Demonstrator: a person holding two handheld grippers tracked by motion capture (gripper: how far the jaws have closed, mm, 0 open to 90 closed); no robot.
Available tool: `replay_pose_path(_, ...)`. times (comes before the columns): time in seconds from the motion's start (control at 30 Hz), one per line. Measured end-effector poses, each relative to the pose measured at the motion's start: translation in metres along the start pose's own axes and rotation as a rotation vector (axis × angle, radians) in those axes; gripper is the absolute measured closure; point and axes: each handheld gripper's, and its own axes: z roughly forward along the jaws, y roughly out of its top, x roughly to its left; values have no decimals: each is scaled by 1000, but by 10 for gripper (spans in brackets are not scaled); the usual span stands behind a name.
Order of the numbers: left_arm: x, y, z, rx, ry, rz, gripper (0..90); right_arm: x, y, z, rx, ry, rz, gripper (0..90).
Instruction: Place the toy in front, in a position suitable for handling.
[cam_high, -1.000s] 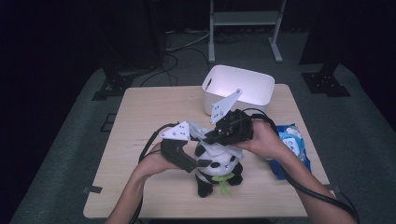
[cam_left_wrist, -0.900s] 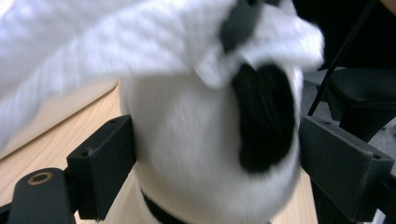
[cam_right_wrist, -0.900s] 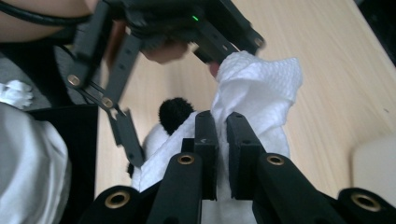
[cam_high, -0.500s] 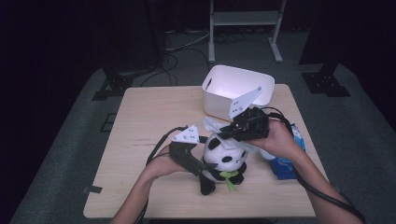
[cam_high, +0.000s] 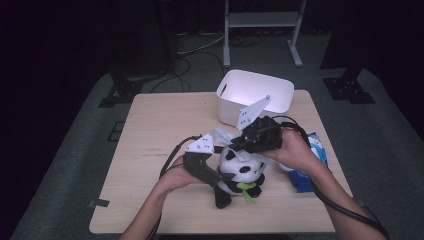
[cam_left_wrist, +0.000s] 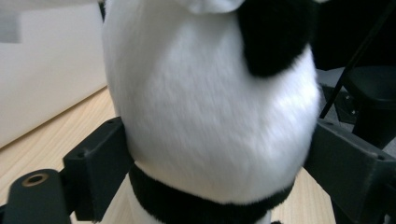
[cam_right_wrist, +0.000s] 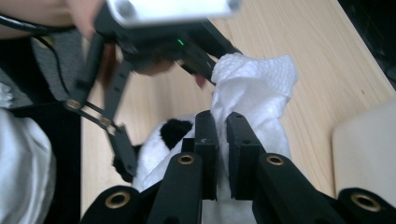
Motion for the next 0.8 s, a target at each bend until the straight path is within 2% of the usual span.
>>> replay_pose_path(0.23,1,-8,11,43,2,-15,80,-8,-13,-6,-10,-30,41,835)
replay_pose_path(0.43,3,-19,21,77,11,-16,79,-10,-18,-7,-22,-28,56,834)
replay_pose_path(0.8,6,-31,29,97,2,-27,66,-16,-29,-13,-36,-42,97,835)
